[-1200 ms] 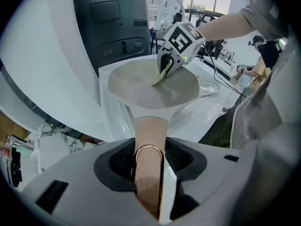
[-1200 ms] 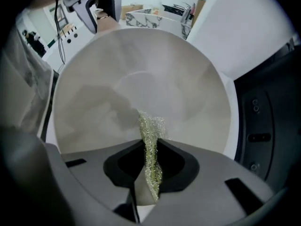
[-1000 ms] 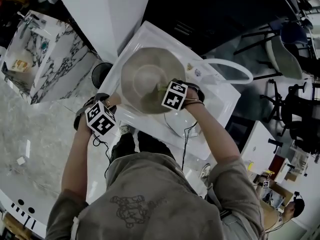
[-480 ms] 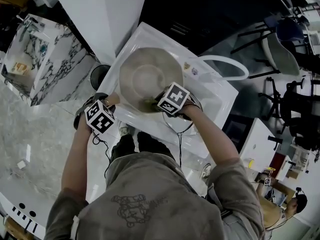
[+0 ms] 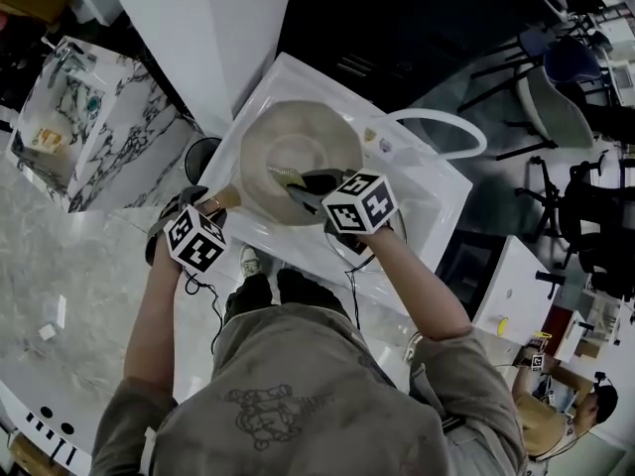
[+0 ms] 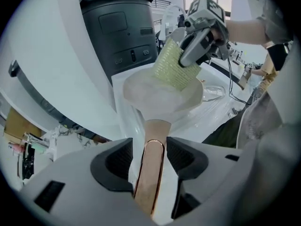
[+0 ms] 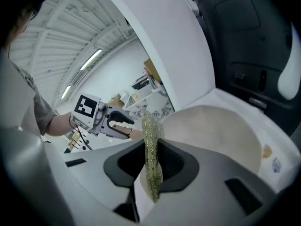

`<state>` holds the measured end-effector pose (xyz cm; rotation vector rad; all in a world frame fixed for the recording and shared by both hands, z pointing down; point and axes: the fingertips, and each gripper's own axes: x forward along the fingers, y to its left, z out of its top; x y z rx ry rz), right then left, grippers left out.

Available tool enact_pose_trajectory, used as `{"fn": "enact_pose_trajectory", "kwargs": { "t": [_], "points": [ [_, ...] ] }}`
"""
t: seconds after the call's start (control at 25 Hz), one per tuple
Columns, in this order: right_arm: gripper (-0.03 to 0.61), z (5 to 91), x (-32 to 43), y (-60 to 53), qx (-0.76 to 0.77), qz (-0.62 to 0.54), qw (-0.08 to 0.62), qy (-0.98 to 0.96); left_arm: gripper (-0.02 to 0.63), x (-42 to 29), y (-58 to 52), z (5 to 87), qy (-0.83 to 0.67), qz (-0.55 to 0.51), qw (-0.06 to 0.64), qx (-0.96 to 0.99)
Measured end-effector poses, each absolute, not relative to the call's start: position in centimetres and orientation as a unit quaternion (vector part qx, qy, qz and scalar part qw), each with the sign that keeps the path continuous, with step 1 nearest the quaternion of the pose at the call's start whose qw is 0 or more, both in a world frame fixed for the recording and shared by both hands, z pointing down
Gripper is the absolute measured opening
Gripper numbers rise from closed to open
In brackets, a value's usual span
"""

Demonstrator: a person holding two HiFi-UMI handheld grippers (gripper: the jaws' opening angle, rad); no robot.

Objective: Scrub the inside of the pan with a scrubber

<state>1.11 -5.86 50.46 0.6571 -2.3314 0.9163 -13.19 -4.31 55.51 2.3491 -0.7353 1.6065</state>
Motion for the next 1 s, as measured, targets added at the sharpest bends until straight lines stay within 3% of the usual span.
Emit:
{"fn": "enact_pose_trajectory", "kwargs": {
  "t": [0.16,0.36,0.56,1.0],
  "points": [
    [0.075,45.4,1.4,-7.2,0.299,0.266,0.223,-0.889,0.225,-13.3,-4.7,52.7,-0.274,0.526,0.09,0.8],
    [0.075,39.9,1.7,-6.8,0.333,0.13,0.231,-0.905,0.224,-12.9,-5.4,48.4,-0.319,0.505,0.059,0.8],
    [0.075,35.4,2.7,-6.0,0.375,0.083,0.201,-0.901,0.221,-11.5,-5.7,43.5,-0.349,0.462,0.025,0.815],
    [0.075,27.6,6.2,-4.9,0.453,0.039,0.129,-0.881,0.101,-6.4,-6.1,34.0,-0.398,0.34,-0.044,0.851]
  ]
}}
